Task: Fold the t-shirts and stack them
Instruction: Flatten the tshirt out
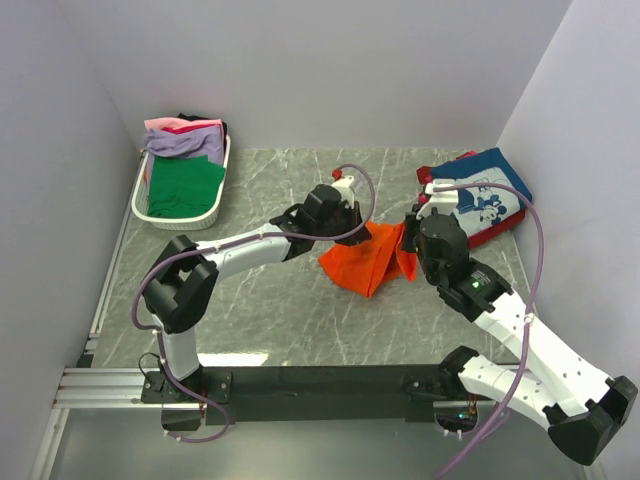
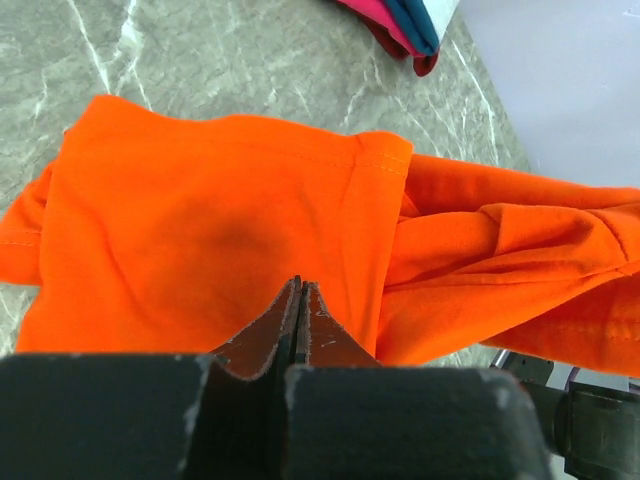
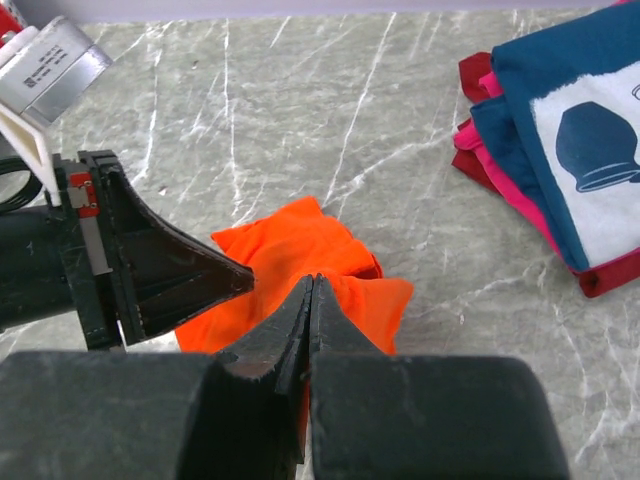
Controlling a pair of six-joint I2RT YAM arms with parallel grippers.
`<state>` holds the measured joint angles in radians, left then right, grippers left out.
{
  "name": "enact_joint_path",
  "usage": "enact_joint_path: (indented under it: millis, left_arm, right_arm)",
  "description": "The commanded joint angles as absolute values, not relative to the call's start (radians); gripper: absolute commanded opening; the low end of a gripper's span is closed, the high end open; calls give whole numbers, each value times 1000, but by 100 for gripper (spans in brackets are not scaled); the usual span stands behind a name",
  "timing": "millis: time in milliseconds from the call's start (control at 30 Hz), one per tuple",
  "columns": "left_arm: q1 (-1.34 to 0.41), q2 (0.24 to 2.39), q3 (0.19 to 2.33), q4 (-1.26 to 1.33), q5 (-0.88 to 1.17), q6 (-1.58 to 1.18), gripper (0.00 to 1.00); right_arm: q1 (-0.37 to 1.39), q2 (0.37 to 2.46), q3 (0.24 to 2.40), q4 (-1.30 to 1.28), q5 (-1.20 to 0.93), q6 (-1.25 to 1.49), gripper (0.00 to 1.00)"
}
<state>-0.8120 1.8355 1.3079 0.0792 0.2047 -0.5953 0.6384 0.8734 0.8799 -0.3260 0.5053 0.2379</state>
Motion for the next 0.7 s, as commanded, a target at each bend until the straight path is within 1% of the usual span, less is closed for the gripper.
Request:
enact_joint_path:
  millis: [0,167,200,233,333,567,667]
  left_arm:
    - [-801,1813,1338,80,196,-592,0]
    - [-770,1795,1321,115,239,-614,0]
    - [-775,1801,1331,100,236,-608,3]
    - [-782,1807,1342,94,235,-603,15]
    - [-824,1835,1374,86,258,-591,29]
    - [-850,1850,1361,143,285,-634,43]
    - [-873,1871,1391,97,250,-609,46]
  right_arm:
    - [617,874,884,-256,494,238,0]
    - [603,887,881,-244,477,238,0]
    - [600,887,877,-242,471,239,0]
    - [598,885,876,-239,469,239,0]
    - [591,885,870,-235,465,241,0]
    - [580,884,859,-238,451,241,0]
    - [574,882,861,-241,449,238,0]
